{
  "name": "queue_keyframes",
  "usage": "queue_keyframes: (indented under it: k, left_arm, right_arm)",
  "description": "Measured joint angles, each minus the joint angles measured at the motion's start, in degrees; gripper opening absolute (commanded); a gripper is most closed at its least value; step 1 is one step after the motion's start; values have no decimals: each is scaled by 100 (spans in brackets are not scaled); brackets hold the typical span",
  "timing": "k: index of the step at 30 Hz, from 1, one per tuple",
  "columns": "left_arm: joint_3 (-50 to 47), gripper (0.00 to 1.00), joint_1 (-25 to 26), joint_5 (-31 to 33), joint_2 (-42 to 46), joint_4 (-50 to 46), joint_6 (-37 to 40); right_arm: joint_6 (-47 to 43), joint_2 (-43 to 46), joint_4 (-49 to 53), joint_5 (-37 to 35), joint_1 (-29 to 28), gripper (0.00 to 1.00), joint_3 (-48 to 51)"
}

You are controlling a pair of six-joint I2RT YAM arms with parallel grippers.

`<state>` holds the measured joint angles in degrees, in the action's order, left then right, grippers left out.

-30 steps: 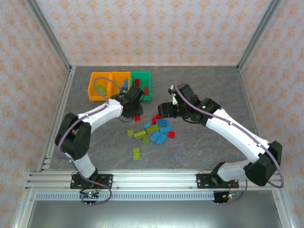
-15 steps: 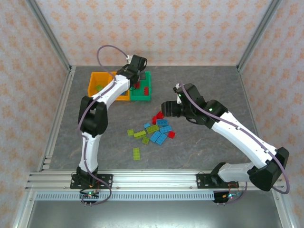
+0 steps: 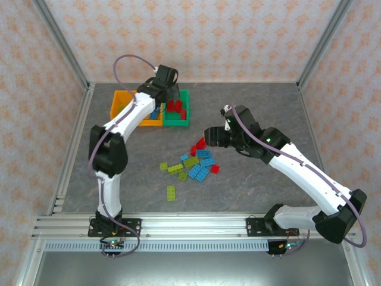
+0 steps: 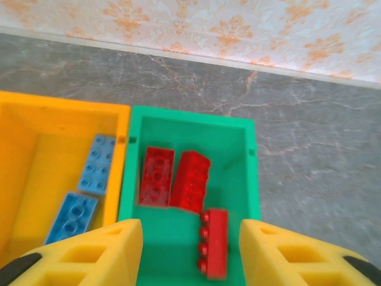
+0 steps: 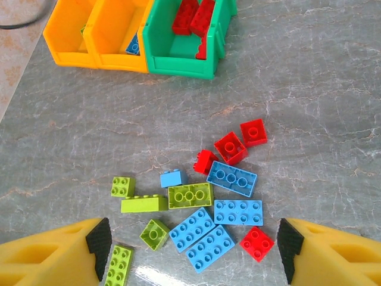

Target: Sort the legos into containers by color

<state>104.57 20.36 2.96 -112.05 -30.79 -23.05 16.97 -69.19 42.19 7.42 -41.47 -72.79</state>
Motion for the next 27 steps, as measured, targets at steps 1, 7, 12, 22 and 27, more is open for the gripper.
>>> queue_keyframes:
  k: [1,7,12,22,27]
  left_arm:
    - [-310,46,37,0,417,0,-72]
    - [-2293,45,564,55,2968,-227,-863]
    - [-3825,46,1003,-44,3794,-619,-1626]
    - [-5101,57,1040,-874,2898,-426,-2448]
    - [-5108,57,1040,-1008,2376,-249,-2494]
  right_arm:
    - [0,-13,-2,2,0,76,0]
    - [-2,-210,-55,2,0,76,4]
    - [-4,-407,-105,7,0,76,7]
    - [-4,-568,-109,28,0,76,7]
    - [-2,-525,-107,17,0,76,66]
